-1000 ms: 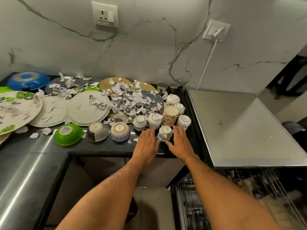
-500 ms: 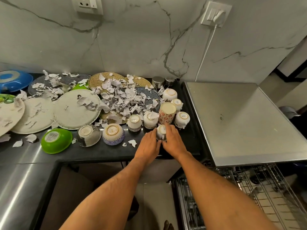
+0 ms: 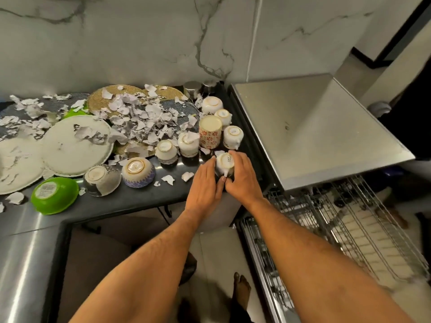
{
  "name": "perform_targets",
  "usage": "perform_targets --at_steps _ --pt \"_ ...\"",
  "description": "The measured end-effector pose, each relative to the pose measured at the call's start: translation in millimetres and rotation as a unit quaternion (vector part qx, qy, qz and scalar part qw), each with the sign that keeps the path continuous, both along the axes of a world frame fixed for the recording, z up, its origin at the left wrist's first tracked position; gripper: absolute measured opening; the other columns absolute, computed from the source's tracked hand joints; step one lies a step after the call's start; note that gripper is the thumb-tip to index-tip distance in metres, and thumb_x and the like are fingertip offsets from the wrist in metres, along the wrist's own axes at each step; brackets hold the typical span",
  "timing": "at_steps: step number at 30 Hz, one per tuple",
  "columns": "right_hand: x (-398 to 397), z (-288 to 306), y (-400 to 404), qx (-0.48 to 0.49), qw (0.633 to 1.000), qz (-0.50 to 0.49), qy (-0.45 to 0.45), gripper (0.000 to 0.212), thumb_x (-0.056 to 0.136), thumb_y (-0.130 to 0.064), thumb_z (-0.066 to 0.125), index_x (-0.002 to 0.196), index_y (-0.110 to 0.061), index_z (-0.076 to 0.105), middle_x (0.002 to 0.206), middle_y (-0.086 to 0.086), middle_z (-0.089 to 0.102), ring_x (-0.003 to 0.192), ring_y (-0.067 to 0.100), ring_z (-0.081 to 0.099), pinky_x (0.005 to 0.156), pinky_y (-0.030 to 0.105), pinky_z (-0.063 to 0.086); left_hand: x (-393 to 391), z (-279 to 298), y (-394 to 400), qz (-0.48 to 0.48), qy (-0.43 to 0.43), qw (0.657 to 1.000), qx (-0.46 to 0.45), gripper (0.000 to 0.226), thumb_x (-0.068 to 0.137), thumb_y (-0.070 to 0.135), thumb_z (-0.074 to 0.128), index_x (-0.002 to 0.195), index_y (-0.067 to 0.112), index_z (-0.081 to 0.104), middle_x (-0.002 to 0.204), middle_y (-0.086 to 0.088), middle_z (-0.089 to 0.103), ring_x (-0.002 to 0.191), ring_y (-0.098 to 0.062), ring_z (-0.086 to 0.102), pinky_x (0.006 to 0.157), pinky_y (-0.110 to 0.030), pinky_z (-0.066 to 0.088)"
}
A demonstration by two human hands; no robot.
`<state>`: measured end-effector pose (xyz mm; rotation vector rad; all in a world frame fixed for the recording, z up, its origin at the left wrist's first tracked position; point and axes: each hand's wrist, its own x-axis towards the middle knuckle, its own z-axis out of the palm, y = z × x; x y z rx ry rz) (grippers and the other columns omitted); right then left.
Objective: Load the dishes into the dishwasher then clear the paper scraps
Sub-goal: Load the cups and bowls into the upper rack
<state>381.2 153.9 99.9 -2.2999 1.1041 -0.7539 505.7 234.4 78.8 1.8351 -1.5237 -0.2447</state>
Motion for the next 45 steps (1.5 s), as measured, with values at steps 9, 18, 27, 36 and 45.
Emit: perform_targets --at_steps 9,18,27,36,45 --pt "-129 -39 40 0.011 0.991 -0.128 -0.03 0.076 0.065 -0.005 0.073 0.137 -0.002 0.048 0.129 0.012 0.051 0.119 0.028 0.052 0.103 0.035 0.047 -113 -37 9 -0.141 0.03 0.989 0.02 0.061 0.105 0.033 0.047 0.156 0.01 0.024 0.16 -0.004 0.031 0.148 -0.016 0.028 0.123 -0.038 0.023" --pt "-259 -85 60 0.052 0.966 -0.252 -0.005 0.074 0.068 -0.009 0.066 0.138 -0.003 0.045 0.13 0.013 0.047 0.119 0.029 0.051 0.101 0.041 0.05 -233 -82 -10 -0.28 0.047 0.955 0.08 0.058 0.106 0.035 0.047 0.154 0.011 0.026 0.157 -0.004 0.034 0.145 -0.017 0.033 0.119 -0.041 0.03" --pt "-380 -125 54 0.091 0.927 -0.361 0.034 0.076 0.07 0.001 0.07 0.141 -0.007 0.045 0.135 0.011 0.047 0.125 0.026 0.046 0.108 0.033 0.042 -359 -119 -47 -0.365 0.024 0.915 0.172 0.061 0.104 0.031 0.046 0.156 0.018 0.017 0.159 -0.003 0.028 0.146 -0.021 0.032 0.118 -0.046 0.032" --pt "-468 -183 48 0.157 0.874 -0.454 0.078 0.081 0.072 0.013 0.071 0.146 -0.006 0.042 0.142 0.012 0.046 0.134 0.026 0.043 0.113 0.031 0.035 -473 -158 -70 -0.403 0.056 0.873 0.27 0.068 0.096 0.013 0.058 0.153 0.023 0.023 0.15 0.007 0.035 0.131 -0.012 0.047 0.11 -0.034 0.045" --pt "-519 -234 38 0.236 0.818 -0.512 0.112 0.084 0.076 0.018 0.069 0.148 -0.012 0.039 0.145 0.007 0.043 0.136 0.025 0.041 0.109 0.042 0.047 -537 -215 -87 -0.426 0.057 0.833 0.348 0.076 0.093 0.008 0.064 0.155 0.024 0.023 0.151 0.006 0.036 0.128 -0.014 0.052 0.107 -0.038 0.049"
